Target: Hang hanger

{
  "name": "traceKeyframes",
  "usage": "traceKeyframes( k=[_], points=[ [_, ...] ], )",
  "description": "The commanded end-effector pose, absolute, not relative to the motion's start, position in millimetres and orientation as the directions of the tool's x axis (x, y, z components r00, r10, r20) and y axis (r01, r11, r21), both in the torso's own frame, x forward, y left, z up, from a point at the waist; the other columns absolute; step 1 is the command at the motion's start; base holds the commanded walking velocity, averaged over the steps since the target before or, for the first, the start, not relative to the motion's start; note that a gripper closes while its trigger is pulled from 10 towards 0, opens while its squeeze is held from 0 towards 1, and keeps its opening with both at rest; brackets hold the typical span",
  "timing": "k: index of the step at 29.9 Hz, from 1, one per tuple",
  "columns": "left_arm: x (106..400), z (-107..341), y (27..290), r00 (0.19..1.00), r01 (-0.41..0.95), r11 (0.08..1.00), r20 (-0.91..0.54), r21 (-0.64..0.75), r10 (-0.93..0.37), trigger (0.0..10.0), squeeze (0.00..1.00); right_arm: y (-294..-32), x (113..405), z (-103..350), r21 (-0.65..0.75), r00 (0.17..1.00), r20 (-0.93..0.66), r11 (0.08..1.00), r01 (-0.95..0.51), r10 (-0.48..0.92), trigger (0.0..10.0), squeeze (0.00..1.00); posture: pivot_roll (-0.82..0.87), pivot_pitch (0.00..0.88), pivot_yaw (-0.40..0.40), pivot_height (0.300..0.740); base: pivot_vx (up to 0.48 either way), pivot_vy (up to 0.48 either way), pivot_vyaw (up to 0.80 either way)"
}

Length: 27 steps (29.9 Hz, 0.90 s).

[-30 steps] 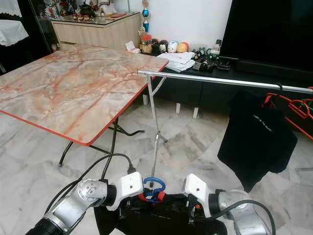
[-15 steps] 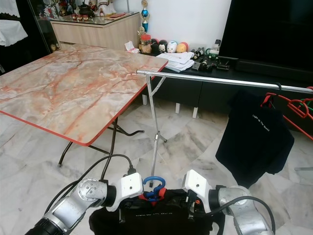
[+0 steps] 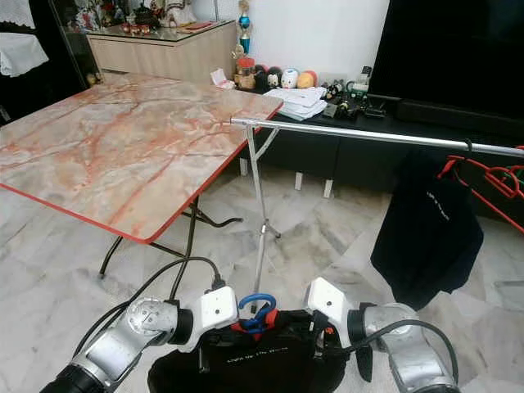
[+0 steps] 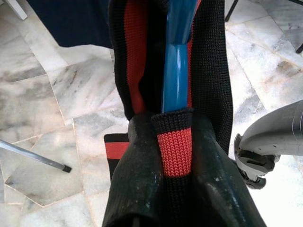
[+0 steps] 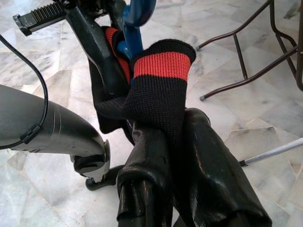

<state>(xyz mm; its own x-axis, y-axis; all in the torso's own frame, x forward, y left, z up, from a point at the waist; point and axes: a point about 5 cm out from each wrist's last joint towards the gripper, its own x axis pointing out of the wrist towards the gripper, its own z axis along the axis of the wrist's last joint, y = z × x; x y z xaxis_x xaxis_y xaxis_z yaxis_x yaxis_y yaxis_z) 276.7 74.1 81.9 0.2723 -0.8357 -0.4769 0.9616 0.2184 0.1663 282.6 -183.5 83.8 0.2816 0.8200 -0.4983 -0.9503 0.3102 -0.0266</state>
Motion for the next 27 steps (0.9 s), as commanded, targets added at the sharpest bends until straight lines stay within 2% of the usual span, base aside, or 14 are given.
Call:
traceKeyframes(
  k=[1, 2, 3, 4, 5, 8, 12, 19, 24, 25, 26, 27],
  points=[
    [286, 90, 79, 0.347, 0.937, 0.284, -0.444, 0.204, -0.826, 0.0, 0.0, -179, 283, 83, -0.017, 0.273, -0.488, 0.303, -0.953, 0.829, 10.0, 0.0, 0.12, 0.0, 0.032, 0.74, 0.0, 0.0, 0.0],
    [285, 90, 80, 0.345, 0.938, 0.282, -0.446, 0.204, -0.826, 0.0, 0.0, -179, 282, 83, -0.013, 0.269, -0.474, 0.299, -0.954, 0.838, 10.0, 0.0, 0.12, 0.0, 0.032, 0.74, 0.0, 0.0, 0.0],
    [285, 90, 80, 0.344, 0.938, 0.281, -0.447, 0.203, -0.826, 0.0, 0.0, -178, 282, 84, -0.015, 0.275, -0.463, 0.303, -0.953, 0.843, 7.7, 0.0, 0.12, 0.0, 0.031, 0.74, 0.0, 0.0, 0.0],
    [285, 90, 80, 0.344, 0.938, 0.281, -0.447, 0.203, -0.826, 0.0, 0.0, -178, 282, 84, -0.015, 0.275, -0.463, 0.303, -0.953, 0.843, 7.7, 0.0, 0.12, 0.0, 0.031, 0.74, 0.0, 0.0, 0.0],
    [285, 89, 80, 0.342, 0.939, 0.278, -0.45, 0.203, -0.825, 0.0, 0.0, -177, 284, 87, -0.009, 0.287, -0.429, 0.314, -0.949, 0.856, 0.0, 0.0, 0.12, 0.0, 0.032, 0.74, 0.0, 0.0, 0.0],
    [284, 88, 79, 0.338, 0.94, 0.274, -0.456, 0.202, -0.823, 0.0, 0.0, -174, 286, 93, 0.014, 0.306, -0.361, 0.333, -0.943, 0.881, 0.0, 0.0, 0.11, 0.0, 0.033, 0.74, 0.0, 0.0, 0.0],
    [283, 87, 77, 0.333, 0.942, 0.266, -0.459, 0.205, -0.824, 0.0, 0.0, -165, 285, 100, 0.073, 0.291, -0.246, 0.317, -0.946, 0.925, 0.0, 0.0, 0.12, 0.0, 0.031, 0.74, 0.0, 0.0, 0.0],
    [282, 87, 77, 0.328, 0.944, 0.262, -0.458, 0.202, -0.826, 0.0, 0.0, -158, 282, 100, 0.125, 0.265, -0.181, 0.289, -0.949, 0.947, 0.0, 0.0, 0.13, 0.0, 0.029, 0.74, 0.0, 0.0, 0.0],
    [280, 85, 78, 0.31, 0.95, 0.244, -0.474, 0.196, -0.824, 0.0, 0.0, -156, 275, 102, 0.166, 0.208, -0.143, 0.23, -0.959, 0.968, 0.0, 0.0, 0.12, 0.0, 0.03, 0.74, 0.0, 0.0, 0.0],
    [280, 85, 78, 0.308, 0.95, 0.242, -0.476, 0.196, -0.824, 0.0, 0.0, -156, 273, 102, 0.171, 0.196, -0.146, 0.22, -0.96, 0.97, 1.1, 0.0, 0.12, 0.0, 0.03, 0.74, 0.0, 0.0, 0.0],
    [280, 84, 78, 0.306, 0.951, 0.24, -0.477, 0.195, -0.824, 0.0, 0.0, -156, 271, 101, 0.176, 0.183, -0.15, 0.208, -0.962, 0.972, 4.3, 0.0, 0.12, 0.0, 0.029, 0.74, 0.0, 0.0, 0.0],
    [280, 84, 78, 0.306, 0.951, 0.24, -0.477, 0.195, -0.824, 0.0, 0.0, -156, 271, 101, 0.176, 0.183, -0.15, 0.208, -0.962, 0.972, 4.3, 0.0, 0.12, 0.0, 0.029, 0.74, 0.0, 0.0, 0.0]
  ],
)
